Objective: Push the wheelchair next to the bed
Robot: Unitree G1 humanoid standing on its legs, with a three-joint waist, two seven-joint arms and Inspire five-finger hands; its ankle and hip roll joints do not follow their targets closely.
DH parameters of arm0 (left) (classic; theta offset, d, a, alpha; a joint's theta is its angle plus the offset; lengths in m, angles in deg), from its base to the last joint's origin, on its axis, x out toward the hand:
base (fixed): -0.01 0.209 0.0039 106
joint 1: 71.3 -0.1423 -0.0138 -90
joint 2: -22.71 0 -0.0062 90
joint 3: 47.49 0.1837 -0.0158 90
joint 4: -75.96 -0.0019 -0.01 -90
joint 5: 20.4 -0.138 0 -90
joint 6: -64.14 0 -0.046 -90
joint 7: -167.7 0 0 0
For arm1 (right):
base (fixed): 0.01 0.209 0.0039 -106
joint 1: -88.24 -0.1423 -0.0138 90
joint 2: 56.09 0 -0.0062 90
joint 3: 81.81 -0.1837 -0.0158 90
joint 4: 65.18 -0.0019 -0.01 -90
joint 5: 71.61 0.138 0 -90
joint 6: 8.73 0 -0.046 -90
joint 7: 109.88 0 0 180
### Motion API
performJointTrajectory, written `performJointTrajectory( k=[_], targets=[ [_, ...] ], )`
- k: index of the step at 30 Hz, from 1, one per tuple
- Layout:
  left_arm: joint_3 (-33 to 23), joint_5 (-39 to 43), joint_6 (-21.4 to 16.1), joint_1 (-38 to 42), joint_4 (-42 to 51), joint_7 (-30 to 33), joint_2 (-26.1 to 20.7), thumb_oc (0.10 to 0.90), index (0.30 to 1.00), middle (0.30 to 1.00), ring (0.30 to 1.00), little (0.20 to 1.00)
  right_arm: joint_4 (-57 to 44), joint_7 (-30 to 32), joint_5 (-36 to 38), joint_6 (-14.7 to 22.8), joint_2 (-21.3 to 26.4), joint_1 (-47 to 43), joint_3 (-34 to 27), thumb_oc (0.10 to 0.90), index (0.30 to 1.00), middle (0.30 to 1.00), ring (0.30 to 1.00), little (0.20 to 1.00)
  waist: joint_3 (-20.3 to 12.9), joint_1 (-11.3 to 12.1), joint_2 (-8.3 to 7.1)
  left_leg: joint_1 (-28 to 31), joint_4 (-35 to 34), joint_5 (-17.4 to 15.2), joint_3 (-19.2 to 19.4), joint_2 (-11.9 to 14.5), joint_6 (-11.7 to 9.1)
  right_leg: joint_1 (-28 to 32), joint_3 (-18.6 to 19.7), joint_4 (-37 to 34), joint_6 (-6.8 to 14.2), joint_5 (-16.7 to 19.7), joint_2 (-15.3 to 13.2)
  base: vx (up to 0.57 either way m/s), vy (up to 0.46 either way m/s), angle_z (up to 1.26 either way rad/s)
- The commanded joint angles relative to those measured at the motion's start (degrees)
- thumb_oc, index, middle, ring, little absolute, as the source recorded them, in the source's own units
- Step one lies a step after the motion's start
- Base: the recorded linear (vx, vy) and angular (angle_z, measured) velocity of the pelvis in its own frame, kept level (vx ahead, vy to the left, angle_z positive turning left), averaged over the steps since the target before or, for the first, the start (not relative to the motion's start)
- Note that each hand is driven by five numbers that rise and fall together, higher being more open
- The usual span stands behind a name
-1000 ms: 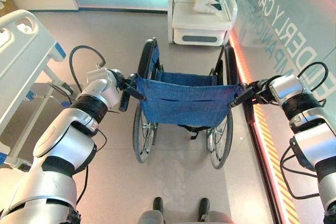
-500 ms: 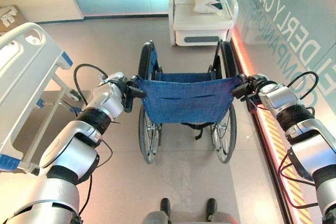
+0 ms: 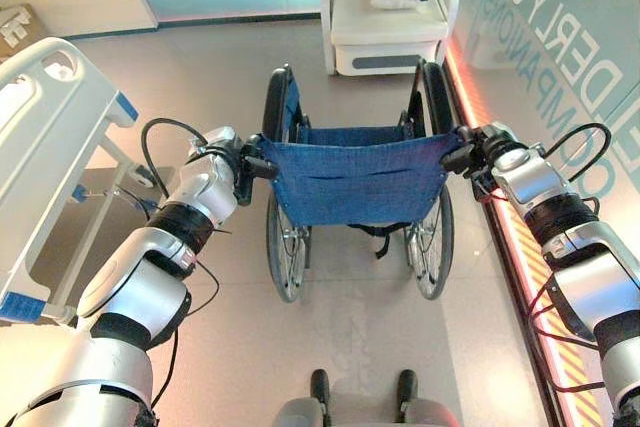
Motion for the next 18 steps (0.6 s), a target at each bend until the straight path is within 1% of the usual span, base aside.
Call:
performJointTrajectory(
  k=[1,2,3,4,5,6,7,8,11,14,15,16,17,18],
  targets=[
    [1.6,4.4,-4.0,3.0,-0.7,3.8,0.5,0.4,0.3,0.3,0.3,0.3,-2.1,-6.5,-5.4,0.7,2.0,-4.0,6.7,0.4,0.3,0.3,0.3,0.3,4.4,-0.3,-1.75,-1.1,3.1,-4.7,-0.3,-1.2,0.1,-0.6,-0.1,6.6,-0.9,-5.9,0.0,0.04,0.025,0.0],
    [1.3,7.4,-5.3,3.7,0.1,6.2,0.1,0.4,0.3,0.3,0.3,0.3,-2.2,-6.0,-4.9,0.9,2.2,-4.4,6.7,0.4,0.3,0.3,0.3,0.3,4.3,-0.2,-1.77,-1.1,3.2,-4.9,-0.3,-1.3,0.1,-0.6,-0.1,6.6,-0.9,-5.9,-0.1,0.03,0.027,0.01],
    [1.1,9.3,-5.7,3.9,0.6,7.6,-0.2,0.4,0.3,0.3,0.3,0.3,-2.3,-5.5,-4.5,1.2,2.5,-4.6,6.7,0.4,0.3,0.3,0.3,0.3,4.3,-0.1,-1.76,-1.0,3.2,-5.0,-0.3,-1.4,0.2,-0.5,-0.1,6.6,-0.8,-5.9,-0.1,0.06,0.057,0.02],
    [0.3,14.1,-7.1,4.0,1.7,10.0,-0.7,0.4,0.3,0.3,0.3,0.3,-2.6,-4.3,-3.4,1.6,2.8,-4.7,6.4,0.4,0.3,0.3,0.3,0.3,4.2,0.1,-1.75,-0.9,3.2,-5.1,-0.3,-1.4,0.2,-0.4,-0.2,6.5,-0.7,-5.9,-0.2,0.05,0.058,0.02],
    [-0.2,15.2,-7.5,3.9,2.2,10.9,-0.9,0.4,0.3,0.3,0.3,0.3,-2.9,-3.6,-2.9,1.5,3.0,-4.6,6.1,0.4,0.3,0.3,0.3,0.3,4.2,0.1,-1.72,-0.9,3.2,-5.2,-0.3,-1.4,0.2,-0.3,-0.2,6.5,-0.7,-5.8,-0.3,0.05,0.107,0.02],
    [-1.3,18.5,-8.7,3.4,3.8,13.2,-1.4,0.4,0.3,0.3,0.3,0.3,-3.6,-2.5,-2.0,1.6,3.3,-4.1,5.3,0.4,0.3,0.3,0.3,0.3,4.2,0.3,-1.65,-0.9,3.2,-5.3,-0.2,-1.6,0.3,-0.3,-0.2,6.6,-0.5,-5.8,-0.5,0.03,0.089,0.02],
    [-1.5,19.2,-8.9,3.3,4.1,13.5,-1.5,0.4,0.3,0.3,0.3,0.3,-3.8,-2.3,-2.0,1.7,3.3,-4.0,5.1,0.4,0.3,0.3,0.3,0.3,4.2,0.3,-1.62,-0.9,3.2,-5.3,-0.2,-1.7,0.4,-0.4,-0.1,6.7,-0.5,-5.8,-0.5,0.03,0.157,0.03],
    [-2.6,20.8,-10.2,2.6,4.9,15.1,-1.6,0.4,0.3,0.3,0.3,0.3,-4.2,-2.0,-2.3,1.8,3.5,-3.5,4.4,0.4,0.3,0.3,0.3,0.3,4.3,0.5,-1.46,-1.0,3.2,-5.3,-0.1,-1.9,0.6,-0.6,0.0,7.2,-0.4,-5.9,-0.9,0.02,0.134,0.02],
    [-4.1,22.7,-13.2,0.9,6.0,17.2,-1.9,0.4,0.3,0.3,0.3,0.3,-4.4,-2.7,-3.3,2.6,3.7,-2.4,3.7,0.4,0.3,0.3,0.3,0.3,4.7,0.8,-1.06,-1.5,3.8,-5.6,0.2,-2.3,1.3,-1.7,0.2,9.7,-0.1,-6.5,-1.7,0.01,0.188,0.01],
    [-4.5,22.2,-14.0,0.0,6.9,18.2,-2.0,0.4,0.3,0.3,0.3,0.3,-4.0,-2.7,-3.7,3.5,3.5,-1.5,3.6,0.4,0.3,0.3,0.3,0.3,5.0,1.0,-0.52,-1.9,4.6,-5.9,0.6,-2.5,2.1,-2.9,0.5,13.5,-0.1,-7.2,-2.8,0.03,0.191,-0.01],
    [-4.8,22.6,-14.6,-0.6,7.0,18.1,-2.1,0.4,0.3,0.3,0.3,0.3,-3.8,-2.8,-3.9,3.9,3.5,-0.8,3.4,0.4,0.3,0.3,0.3,0.3,5.4,1.2,-0.31,-2.0,5.3,-6.4,0.5,-3.1,2.8,-3.8,1.2,17.4,-0.1,-6.9,-4.0,0.07,0.262,-0.02],
    [-4.8,22.4,-14.7,-1.0,7.2,18.3,-1.9,0.4,0.3,0.3,0.3,0.3,-3.8,-2.7,-3.9,4.1,3.6,-0.4,3.3,0.4,0.3,0.3,0.3,0.3,5.4,1.3,-0.09,-2.2,5.4,-6.5,0.3,-3.5,3.1,-4.3,2.0,20.0,-0.1,-6.2,-4.6,0.09,0.285,-0.03],
    [-4.8,22.6,-14.9,-1.2,7.3,18.3,-1.9,0.4,0.3,0.3,0.3,0.3,-3.7,-2.6,-3.9,4.2,3.5,0.2,3.1,0.4,0.3,0.3,0.3,0.3,5.5,1.3,0.15,-2.3,5.3,-6.5,-0.1,-4.1,3.5,-5.1,2.8,23.3,-0.1,-4.7,-5.4,0.06,0.163,-0.06],
    [-4.7,22.6,-14.9,-1.2,7.3,18.2,-1.9,0.4,0.3,0.3,0.3,0.3,-3.7,-2.6,-4.0,4.3,3.5,0.3,3.1,0.4,0.3,0.3,0.3,0.3,5.3,1.4,0.25,-2.5,5.2,-6.4,0.0,-4.0,3.6,-5.4,2.9,23.4,-0.1,-4.3,-5.3,0.18,0.262,-0.09]
  ],
)
